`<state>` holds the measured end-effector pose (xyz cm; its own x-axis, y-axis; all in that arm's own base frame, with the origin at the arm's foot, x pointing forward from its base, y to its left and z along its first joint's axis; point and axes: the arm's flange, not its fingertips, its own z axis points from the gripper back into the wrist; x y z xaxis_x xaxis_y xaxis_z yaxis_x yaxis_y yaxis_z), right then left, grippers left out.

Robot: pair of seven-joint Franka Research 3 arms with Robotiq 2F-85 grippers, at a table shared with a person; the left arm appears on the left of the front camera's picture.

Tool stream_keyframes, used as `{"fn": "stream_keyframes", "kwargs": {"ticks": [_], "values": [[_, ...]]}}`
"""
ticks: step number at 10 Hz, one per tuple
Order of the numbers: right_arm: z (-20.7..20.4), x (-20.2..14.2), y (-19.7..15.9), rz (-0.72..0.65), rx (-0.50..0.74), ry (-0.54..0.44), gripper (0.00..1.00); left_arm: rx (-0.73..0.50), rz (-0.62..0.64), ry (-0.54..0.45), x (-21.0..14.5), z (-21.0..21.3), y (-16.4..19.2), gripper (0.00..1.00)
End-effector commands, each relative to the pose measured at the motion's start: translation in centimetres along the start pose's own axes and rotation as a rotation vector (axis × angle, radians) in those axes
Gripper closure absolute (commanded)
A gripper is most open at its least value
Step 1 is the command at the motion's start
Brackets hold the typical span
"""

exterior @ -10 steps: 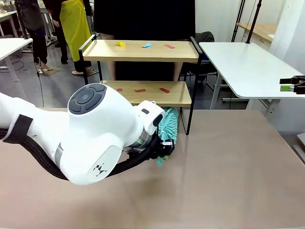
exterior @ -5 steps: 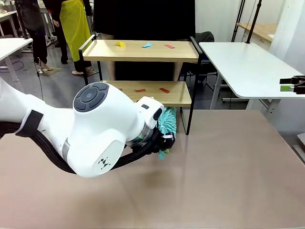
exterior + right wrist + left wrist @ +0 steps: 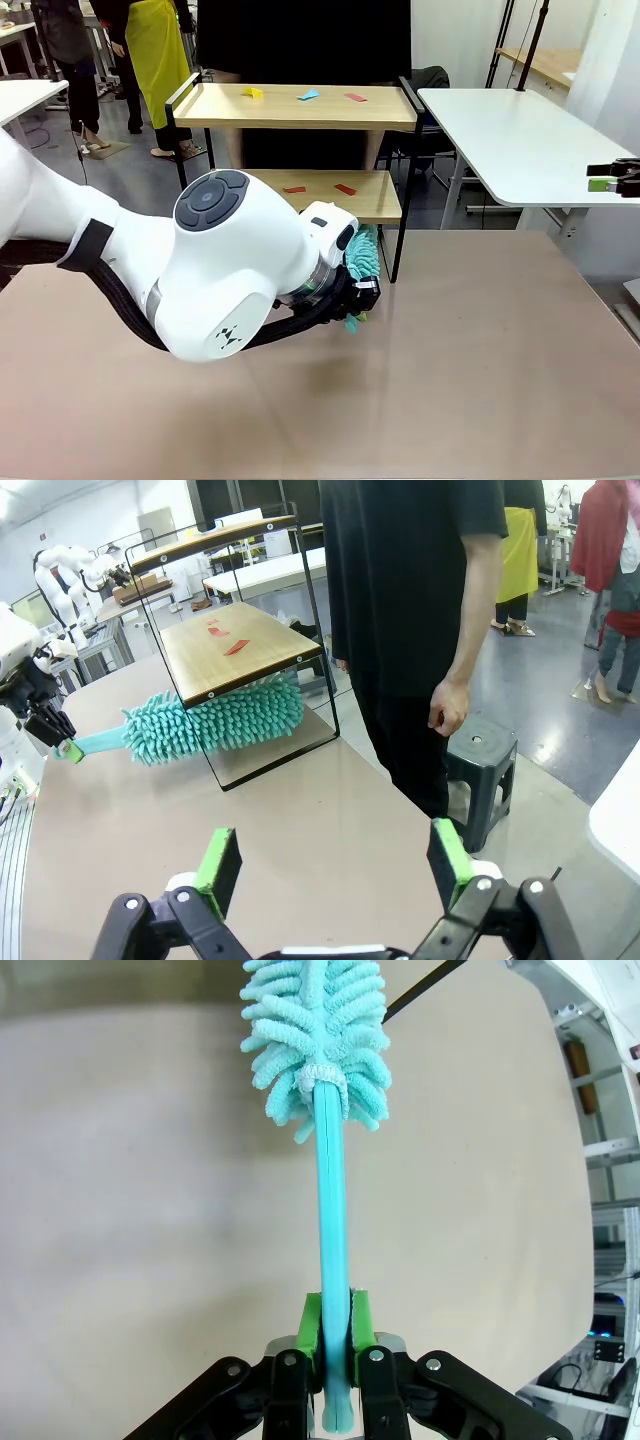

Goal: Clean the shelf.
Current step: Clean the specific section of the Shelf indicated by the human with the Duster.

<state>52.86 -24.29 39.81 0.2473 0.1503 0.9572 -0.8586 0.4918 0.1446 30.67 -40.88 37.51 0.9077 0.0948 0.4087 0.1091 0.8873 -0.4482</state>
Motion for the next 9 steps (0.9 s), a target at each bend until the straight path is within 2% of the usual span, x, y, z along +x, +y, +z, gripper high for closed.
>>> {"fn": "stream_keyframes", "kwargs": {"ticks": [1,4,7,8,9], "values": [[-0.1,0.2,0.2,0.003,-0.001,-0.001,0.0,0.025,0.02,-0.021,-0.6,-7.7,-3.6,0.86],[-0.1,0.2,0.2,0.003,-0.001,-0.001,0.0,0.033,0.014,0.047,-1.5,-10.1,-3.1,0.86],[-0.1,0.2,0.2,0.003,-0.001,-0.001,0.0,0.071,0.034,0.038,-1.2,-10.4,-3.2,0.86],[-0.1,0.2,0.2,0.003,-0.001,-0.001,0.0,0.037,-0.023,0.076,-1.4,-1.7,0.2,0.86],[-0.1,0.2,0.2,0.003,-0.001,-0.001,0.0,0.037,-0.023,0.076,-1.4,-1.7,0.2,0.86]]}}
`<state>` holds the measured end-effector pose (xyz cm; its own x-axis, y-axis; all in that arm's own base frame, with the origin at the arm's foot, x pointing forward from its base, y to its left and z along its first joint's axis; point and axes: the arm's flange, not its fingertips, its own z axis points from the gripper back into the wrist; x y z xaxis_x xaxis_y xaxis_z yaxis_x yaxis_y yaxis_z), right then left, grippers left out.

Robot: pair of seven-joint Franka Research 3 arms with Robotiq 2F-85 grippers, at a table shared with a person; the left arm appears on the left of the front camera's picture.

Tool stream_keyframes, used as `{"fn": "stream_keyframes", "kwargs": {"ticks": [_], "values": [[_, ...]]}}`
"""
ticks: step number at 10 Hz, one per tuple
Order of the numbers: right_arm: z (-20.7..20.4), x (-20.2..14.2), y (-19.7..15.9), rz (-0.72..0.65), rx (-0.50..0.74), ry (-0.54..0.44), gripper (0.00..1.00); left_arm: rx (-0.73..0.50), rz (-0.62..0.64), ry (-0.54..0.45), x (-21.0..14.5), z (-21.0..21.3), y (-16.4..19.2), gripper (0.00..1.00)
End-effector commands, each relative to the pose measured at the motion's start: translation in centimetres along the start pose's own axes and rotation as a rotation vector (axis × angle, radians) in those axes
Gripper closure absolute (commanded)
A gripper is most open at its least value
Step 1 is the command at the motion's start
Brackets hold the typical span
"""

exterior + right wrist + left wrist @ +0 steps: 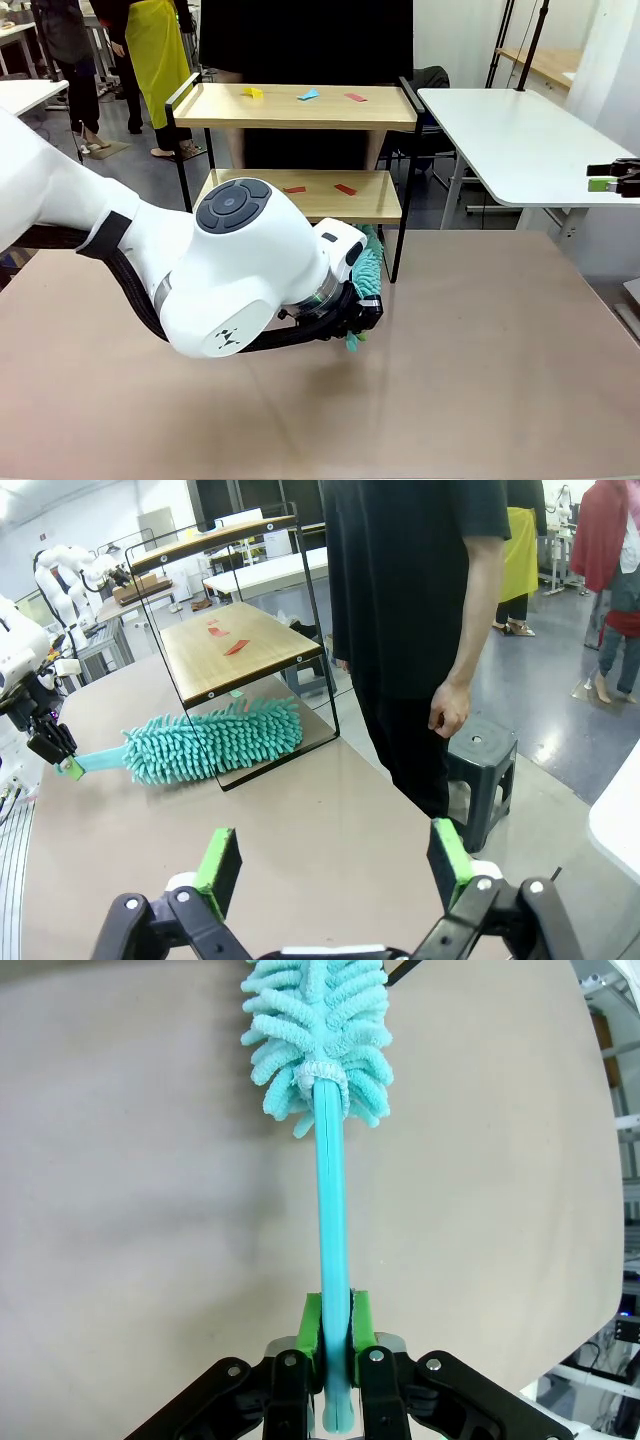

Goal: Clean the shelf.
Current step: Clean the specific section of the Shelf indicated by the human with the Duster.

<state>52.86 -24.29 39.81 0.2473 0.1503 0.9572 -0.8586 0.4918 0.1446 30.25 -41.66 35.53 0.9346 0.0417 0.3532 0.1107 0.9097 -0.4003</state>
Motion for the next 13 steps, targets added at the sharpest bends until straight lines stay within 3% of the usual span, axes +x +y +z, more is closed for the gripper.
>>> {"fn": "stream_keyframes", "kwargs": {"ticks": [1,13], "values": [[-0.1,0.2,0.2,0.003,-0.001,-0.001,0.0,-0.001,0.003,-0.001,0.1,0.0,0.0,0.86],[-0.1,0.2,0.2,0.003,-0.001,-0.001,0.0,0.272,0.031,0.003,2.9,3.3,8.4,0.86]]}}
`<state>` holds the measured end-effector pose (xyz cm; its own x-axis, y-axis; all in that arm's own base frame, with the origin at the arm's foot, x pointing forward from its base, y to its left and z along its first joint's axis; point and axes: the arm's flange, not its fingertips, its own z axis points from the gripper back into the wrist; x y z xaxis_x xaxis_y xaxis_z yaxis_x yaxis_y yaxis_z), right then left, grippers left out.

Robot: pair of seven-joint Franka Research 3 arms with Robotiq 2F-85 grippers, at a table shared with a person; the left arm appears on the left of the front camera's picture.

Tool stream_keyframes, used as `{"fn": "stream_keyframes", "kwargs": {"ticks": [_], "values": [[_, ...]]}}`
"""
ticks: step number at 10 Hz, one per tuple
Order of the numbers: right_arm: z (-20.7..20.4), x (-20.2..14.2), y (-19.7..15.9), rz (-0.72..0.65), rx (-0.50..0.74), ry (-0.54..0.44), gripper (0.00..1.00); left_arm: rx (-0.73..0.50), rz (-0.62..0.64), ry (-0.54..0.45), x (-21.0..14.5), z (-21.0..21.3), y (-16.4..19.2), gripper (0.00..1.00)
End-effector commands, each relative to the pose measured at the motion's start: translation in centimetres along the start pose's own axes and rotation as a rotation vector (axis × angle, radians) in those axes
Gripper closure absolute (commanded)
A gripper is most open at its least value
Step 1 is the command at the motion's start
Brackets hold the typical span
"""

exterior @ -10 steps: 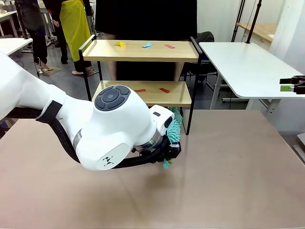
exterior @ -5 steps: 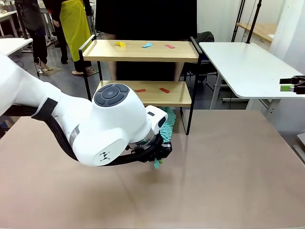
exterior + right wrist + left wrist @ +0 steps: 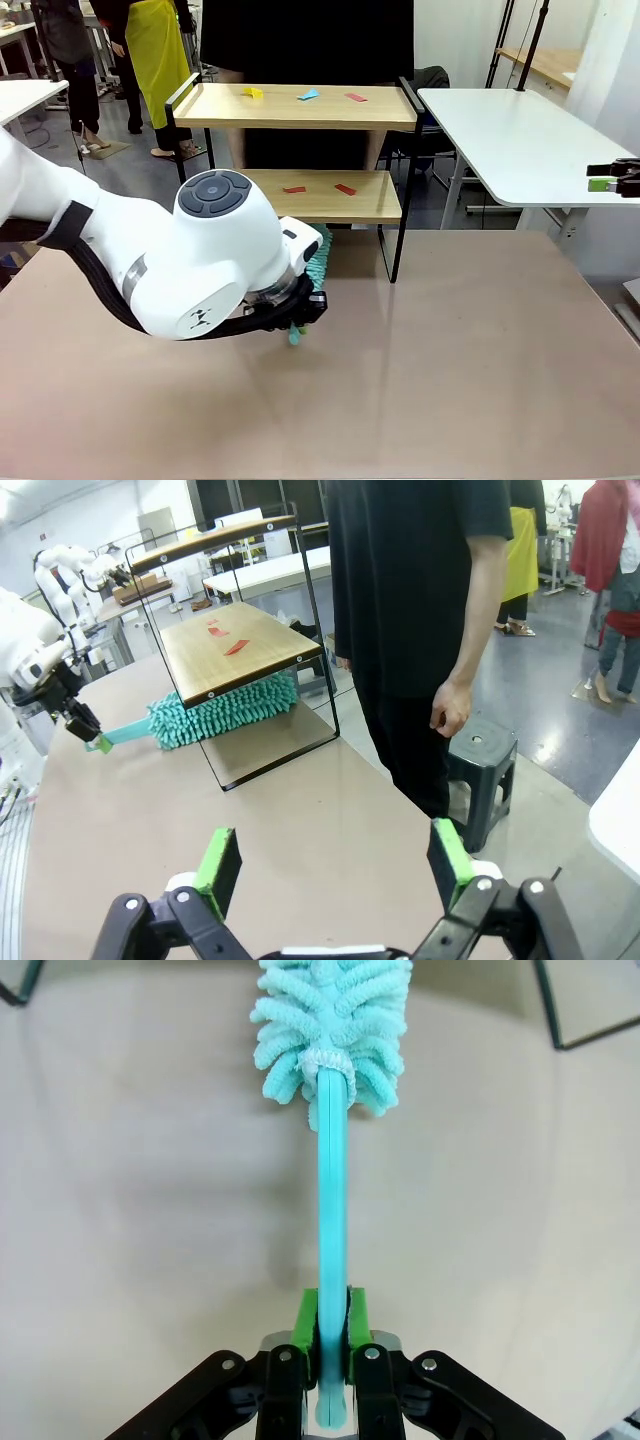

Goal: Clean the shelf.
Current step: Clean the specific section of the Shelf indicated by the human with the Duster.

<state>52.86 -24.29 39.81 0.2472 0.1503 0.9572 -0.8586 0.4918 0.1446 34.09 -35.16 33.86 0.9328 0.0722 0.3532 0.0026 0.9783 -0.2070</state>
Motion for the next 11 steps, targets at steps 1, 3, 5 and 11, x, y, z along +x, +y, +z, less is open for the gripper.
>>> {"fn": "stream_keyframes", "kwargs": {"ticks": [1,3,5,11], "values": [[-0.1,0.2,0.2,0.003,-0.001,-0.001,0.0,0.066,0.0,0.018,-0.1,3.3,3.1,0.86],[-0.1,0.2,0.2,0.003,-0.001,-0.001,0.0,0.15,-0.007,0.009,0.4,4.3,5.0,0.86],[-0.1,0.2,0.2,0.003,-0.001,-0.001,0.0,0.244,-0.012,-0.009,1.1,5.4,7.0,0.86],[-0.1,0.2,0.2,0.003,-0.001,-0.001,0.0,0.367,-0.072,-0.091,0.4,7.6,7.5,0.86]]}}
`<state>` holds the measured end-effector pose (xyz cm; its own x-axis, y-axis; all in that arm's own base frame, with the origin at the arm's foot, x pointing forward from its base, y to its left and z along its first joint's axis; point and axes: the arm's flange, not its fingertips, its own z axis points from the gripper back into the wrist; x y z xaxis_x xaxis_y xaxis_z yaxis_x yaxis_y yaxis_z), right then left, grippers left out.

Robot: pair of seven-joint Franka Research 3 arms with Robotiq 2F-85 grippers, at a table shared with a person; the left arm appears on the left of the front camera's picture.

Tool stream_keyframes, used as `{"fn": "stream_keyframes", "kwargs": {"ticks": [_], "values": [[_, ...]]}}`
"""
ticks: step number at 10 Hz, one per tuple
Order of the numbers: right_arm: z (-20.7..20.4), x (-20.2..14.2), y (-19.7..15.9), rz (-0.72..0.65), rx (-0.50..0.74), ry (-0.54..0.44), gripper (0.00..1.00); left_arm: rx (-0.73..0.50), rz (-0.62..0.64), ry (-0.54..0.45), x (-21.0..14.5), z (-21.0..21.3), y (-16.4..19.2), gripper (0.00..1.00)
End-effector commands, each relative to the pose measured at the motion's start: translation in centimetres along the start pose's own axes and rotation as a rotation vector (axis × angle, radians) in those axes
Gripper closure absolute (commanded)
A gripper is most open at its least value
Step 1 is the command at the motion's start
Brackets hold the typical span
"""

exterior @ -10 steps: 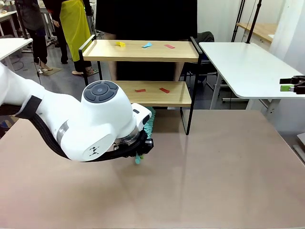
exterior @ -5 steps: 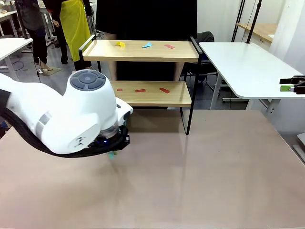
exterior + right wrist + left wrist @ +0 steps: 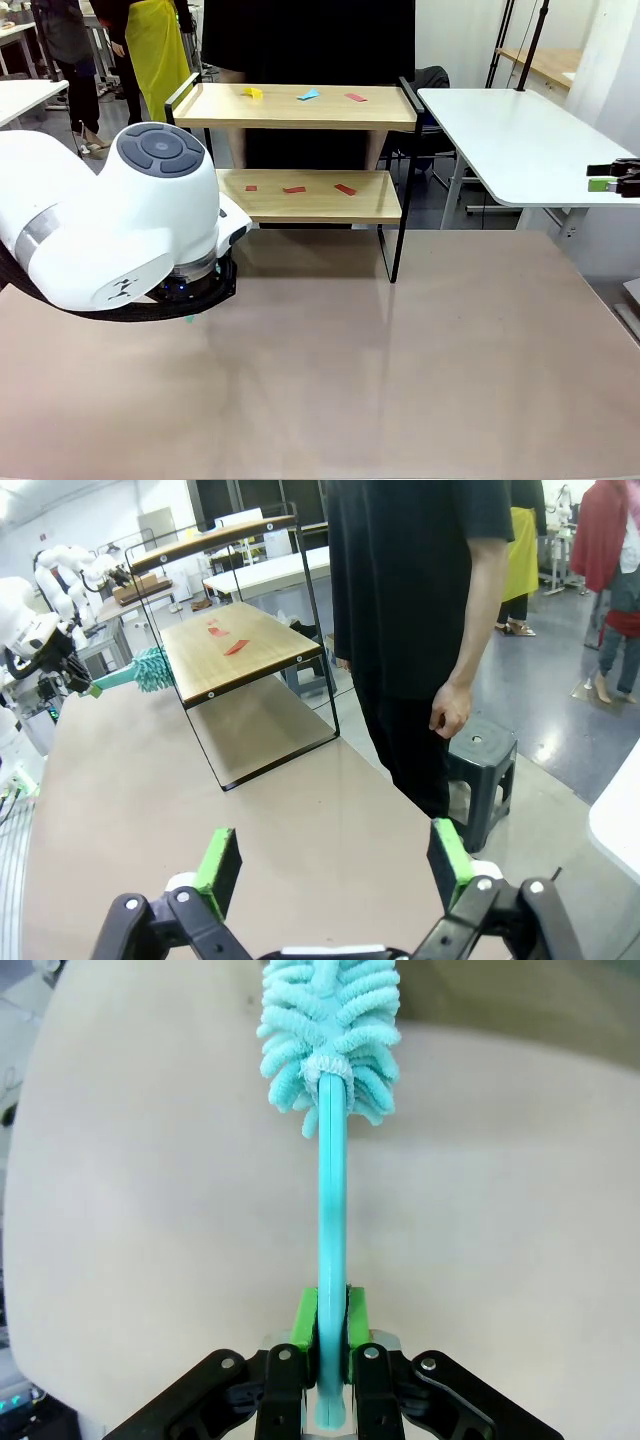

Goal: Clean the shelf.
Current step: Clean the specific section of the Shelf indicated by the human with the Duster.

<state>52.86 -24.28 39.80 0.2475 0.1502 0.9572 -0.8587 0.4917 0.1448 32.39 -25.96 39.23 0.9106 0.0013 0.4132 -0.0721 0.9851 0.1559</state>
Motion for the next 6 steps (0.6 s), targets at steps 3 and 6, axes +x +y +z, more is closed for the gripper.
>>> {"fn": "stream_keyframes", "kwargs": {"ticks": [3,6], "values": [[-0.12,0.25,0.16,0.004,-0.001,-0.001,0.0,0.0,0.0,0.0,0.0,0.0,0.0,0.86],[-0.12,0.25,0.16,0.004,-0.001,-0.001,0.0,-0.019,-0.004,0.01,-0.24,0.1,-0.43,0.86]]}}
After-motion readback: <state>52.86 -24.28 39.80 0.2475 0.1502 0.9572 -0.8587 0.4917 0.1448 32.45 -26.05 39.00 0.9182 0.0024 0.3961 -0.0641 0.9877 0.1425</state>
